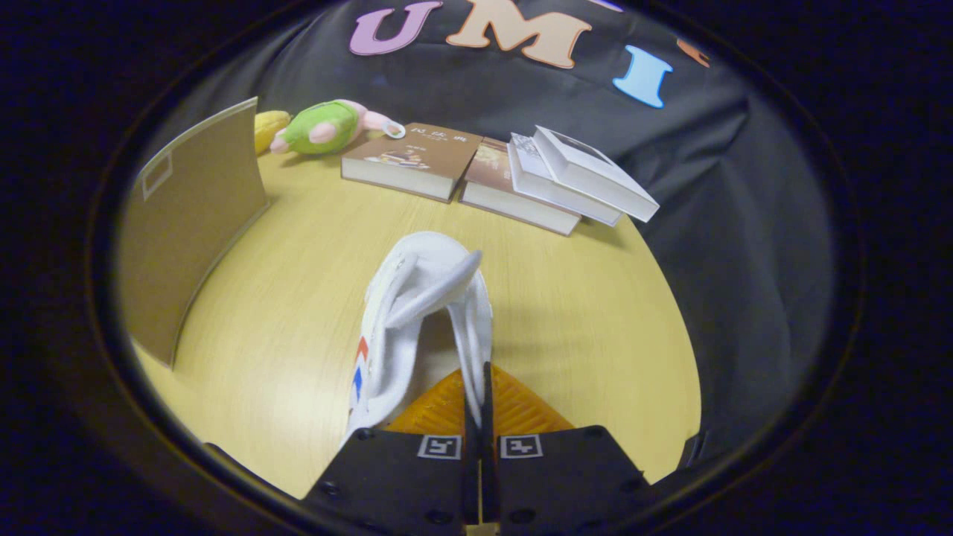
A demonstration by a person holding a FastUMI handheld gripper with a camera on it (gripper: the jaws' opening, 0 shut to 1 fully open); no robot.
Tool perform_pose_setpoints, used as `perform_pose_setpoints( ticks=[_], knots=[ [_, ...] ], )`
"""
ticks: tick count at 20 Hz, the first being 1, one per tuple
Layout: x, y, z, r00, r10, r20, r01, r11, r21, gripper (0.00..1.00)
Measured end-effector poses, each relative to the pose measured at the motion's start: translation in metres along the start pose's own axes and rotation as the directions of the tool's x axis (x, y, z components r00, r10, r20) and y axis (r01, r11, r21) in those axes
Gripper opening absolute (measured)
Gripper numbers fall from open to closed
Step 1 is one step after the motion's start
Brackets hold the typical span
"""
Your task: Open the storage box then place both shoes into the box .Put the left shoe in first, then the right shoe, with the right side of both shoes facing outward in a uniform manner.
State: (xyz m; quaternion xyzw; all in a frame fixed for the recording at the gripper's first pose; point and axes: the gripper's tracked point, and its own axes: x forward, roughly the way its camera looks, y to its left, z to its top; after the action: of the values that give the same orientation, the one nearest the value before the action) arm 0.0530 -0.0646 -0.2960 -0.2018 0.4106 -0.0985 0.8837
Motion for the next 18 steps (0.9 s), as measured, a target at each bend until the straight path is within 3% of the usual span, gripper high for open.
perform_pose_setpoints(
  ticks=[3, 6, 10, 14, 18],
  knots=[
    [-0.002, 0.001, 0.004, 1.0, 0.029, -0.002, -0.029, 0.996, 0.079, 0.05],
    [-0.004, 0.007, 0.008, 0.992, 0.124, 0.012, -0.122, 0.952, 0.28, 0.05],
    [-0.022, 0.043, 0.01, 0.927, 0.376, 0.006, -0.324, 0.788, 0.523, 0.05],
    [-0.059, 0.066, 0.035, 0.884, 0.464, 0.06, -0.416, 0.721, 0.554, 0.05],
    [-0.112, 0.09, 0.072, 0.857, 0.502, 0.116, -0.488, 0.718, 0.496, 0.05]
  ],
)
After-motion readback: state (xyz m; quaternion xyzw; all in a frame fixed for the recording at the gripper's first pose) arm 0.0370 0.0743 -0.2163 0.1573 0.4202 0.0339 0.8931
